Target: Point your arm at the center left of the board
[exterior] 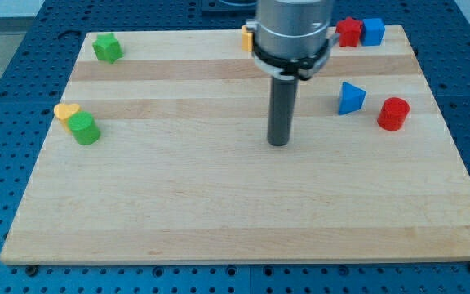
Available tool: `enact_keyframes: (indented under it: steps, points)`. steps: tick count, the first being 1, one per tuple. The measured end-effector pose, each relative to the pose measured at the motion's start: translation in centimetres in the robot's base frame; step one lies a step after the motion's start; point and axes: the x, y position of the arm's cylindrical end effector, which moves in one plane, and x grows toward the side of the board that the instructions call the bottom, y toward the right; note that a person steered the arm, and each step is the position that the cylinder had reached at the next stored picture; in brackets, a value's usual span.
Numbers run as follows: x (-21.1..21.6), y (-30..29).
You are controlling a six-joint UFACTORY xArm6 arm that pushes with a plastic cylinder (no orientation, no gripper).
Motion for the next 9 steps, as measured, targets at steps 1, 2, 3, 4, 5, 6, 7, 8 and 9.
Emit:
enact_keyframes:
  steps: [1,2,3,4,5,6,7,8,9]
  points:
    - [-0.3,-3.1]
    - [-1.3,-5.5]
    - [-3.1,-7.4]
    - [-3.5,-10.5]
    - [-3.5,-13.6]
    - [-4.7,-15.9]
    - [-6.6,-17.6]
    - [-7.0,-19.6]
    - [-7.0,-21.4]
